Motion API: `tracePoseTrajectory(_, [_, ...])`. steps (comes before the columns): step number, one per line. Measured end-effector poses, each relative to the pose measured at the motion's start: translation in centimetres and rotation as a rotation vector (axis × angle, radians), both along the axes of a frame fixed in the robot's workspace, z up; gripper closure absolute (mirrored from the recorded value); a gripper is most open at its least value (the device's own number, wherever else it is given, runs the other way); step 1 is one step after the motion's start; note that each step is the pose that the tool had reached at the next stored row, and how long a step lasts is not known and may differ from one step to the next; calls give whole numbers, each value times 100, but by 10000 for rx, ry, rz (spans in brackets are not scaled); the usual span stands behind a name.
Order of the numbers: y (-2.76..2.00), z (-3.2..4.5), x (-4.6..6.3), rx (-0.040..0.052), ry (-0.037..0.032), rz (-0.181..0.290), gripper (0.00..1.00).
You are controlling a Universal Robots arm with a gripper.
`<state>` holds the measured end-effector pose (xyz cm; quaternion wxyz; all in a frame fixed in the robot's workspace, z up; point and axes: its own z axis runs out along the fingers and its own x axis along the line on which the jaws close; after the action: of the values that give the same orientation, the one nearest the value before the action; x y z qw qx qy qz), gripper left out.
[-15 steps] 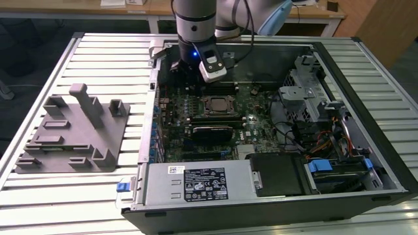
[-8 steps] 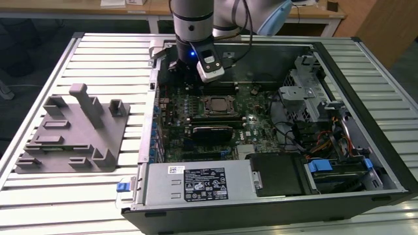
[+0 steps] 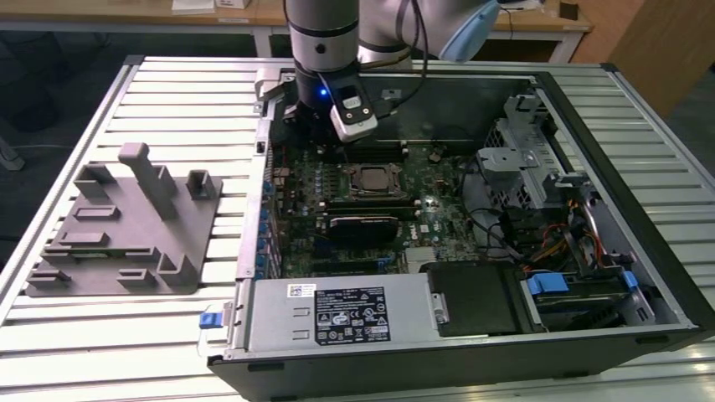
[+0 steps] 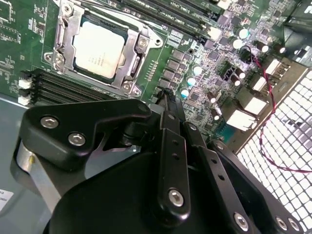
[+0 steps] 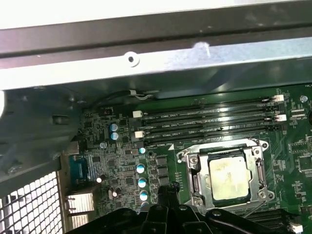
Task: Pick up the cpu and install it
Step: 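Install the first cpu locking lever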
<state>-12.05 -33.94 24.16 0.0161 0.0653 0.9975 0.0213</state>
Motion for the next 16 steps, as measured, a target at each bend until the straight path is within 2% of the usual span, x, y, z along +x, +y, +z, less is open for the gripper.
tracePoseTrajectory(5, [-4,0,-28,148,0,0,89])
tracePoseTrajectory(7, [-6,0,-39,241,1,1,89])
tracePoseTrajectory(9, [-7,0,-47,399,0,0,89])
tracePoseTrajectory(16, [-11,0,-52,1081,0,0,89])
